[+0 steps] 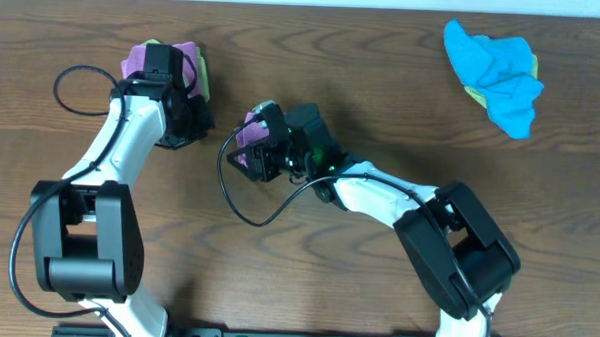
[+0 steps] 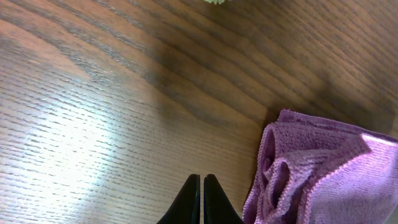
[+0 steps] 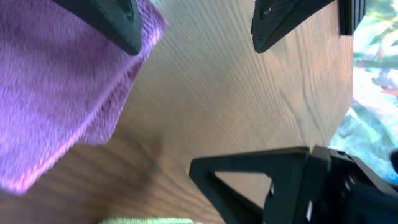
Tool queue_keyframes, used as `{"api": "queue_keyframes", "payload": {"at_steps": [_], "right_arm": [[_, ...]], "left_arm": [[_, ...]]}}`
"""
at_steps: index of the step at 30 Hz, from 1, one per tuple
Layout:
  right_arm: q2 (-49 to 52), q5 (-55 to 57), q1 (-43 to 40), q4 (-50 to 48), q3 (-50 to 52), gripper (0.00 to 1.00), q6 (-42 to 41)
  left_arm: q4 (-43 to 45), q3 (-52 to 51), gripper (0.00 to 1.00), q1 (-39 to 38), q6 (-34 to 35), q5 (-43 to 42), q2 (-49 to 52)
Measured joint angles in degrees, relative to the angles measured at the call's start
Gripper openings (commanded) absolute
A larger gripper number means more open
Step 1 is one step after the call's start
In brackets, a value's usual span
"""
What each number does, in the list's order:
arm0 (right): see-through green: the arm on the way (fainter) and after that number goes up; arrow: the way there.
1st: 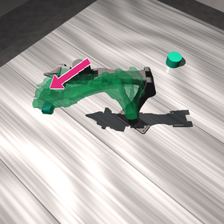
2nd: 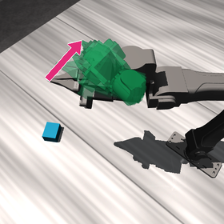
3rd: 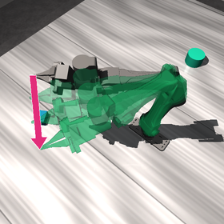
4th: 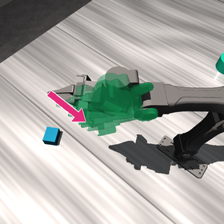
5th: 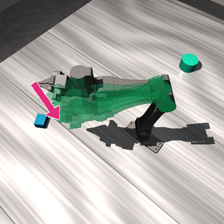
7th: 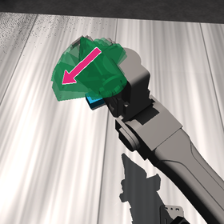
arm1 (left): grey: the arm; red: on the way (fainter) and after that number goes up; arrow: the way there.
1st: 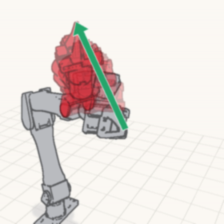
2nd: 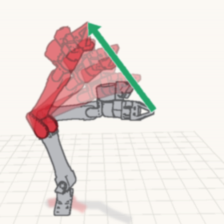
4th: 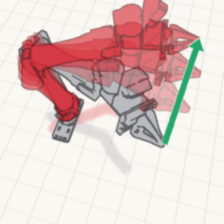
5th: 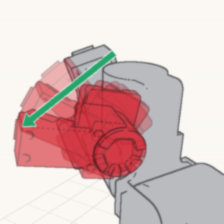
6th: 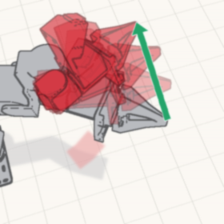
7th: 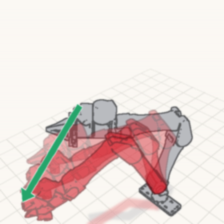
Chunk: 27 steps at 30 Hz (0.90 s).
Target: Fold the cloth
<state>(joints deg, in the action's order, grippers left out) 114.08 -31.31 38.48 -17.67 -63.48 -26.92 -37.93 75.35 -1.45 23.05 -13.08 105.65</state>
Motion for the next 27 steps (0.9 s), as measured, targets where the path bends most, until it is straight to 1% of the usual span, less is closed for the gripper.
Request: {"api": "queue_keyframes", "payload": {"at_steps": [9, 11, 12, 13, 14, 15, 16, 17, 18, 20, 22, 27], "right_arm": [[0.0, -1.2, -4.0, -0.7, -4.0, 0.61, -0.7], [0.0, -1.4, -4.7, -0.7, -4.3, 0.7, -0.9], [-0.1, -1.3, -5.0, -0.4, -4.3, 0.78, -1.1], [-0.2, -1.4, -5.4, 0.2, -4.4, 0.86, -1.3], [-0.6, -1.6, -6.1, 1.9, -4.4, 0.99, -1.0], [-0.9, -1.6, -6.8, 3.4, -4.4, 0.99, -1.1], [-1.6, -1.4, -8.0, 6.8, -4.7, 0.99, -0.6], [-2.5, -1.3, -9.2, 9.7, -4.7, 0.99, 0.2], [-3.6, -1.2, -10.5, 13.2, -4.8, 0.99, 1.3], [-6.0, -1.0, -13.0, 19.3, -4.8, 0.99, 4.0], [-10.9, -0.9, -17.2, 28.1, -5.0, 0.99, 9.0], [-19.6, 0.3, -22.3, 43.2, -5.1, 0.99, 17.9]], "left_arm": [[-0.1, 0.0, 0.05, 0.2, 0.0, 0.0, 0.0], [-0.2, 0.0, 0.06, 0.2, 0.0, -0.1, 0.0], [-0.2, 0.0, 0.06, 0.2, 0.0, -0.3, 0.0], [-0.3, 0.0, 0.11, 0.2, -0.1, -0.6, 0.0], [-0.4, 0.0, 0.27, 0.2, -0.1, -1.4, 0.0], [-0.7, 0.0, 0.38, 0.2, -0.5, -2.0, 0.0], [-1.1, 0.0, 0.49, 0.2, -0.3, -3.1, 0.0], [-1.6, 0.0, 0.56, 0.2, -0.5, -3.9, 0.0], [-2.2, 0.0, 0.6, 0.3, -0.5, -4.8, 0.0], [-2.9, 0.0, 0.65, 0.3, -0.6, -6.2, -0.1], [-3.1, 0.0, 0.75, 0.3, -0.4, -8.4, -0.1], [-3.1, 0.0, 0.9, 0.3, -0.4, -12.7, -0.1]]}}
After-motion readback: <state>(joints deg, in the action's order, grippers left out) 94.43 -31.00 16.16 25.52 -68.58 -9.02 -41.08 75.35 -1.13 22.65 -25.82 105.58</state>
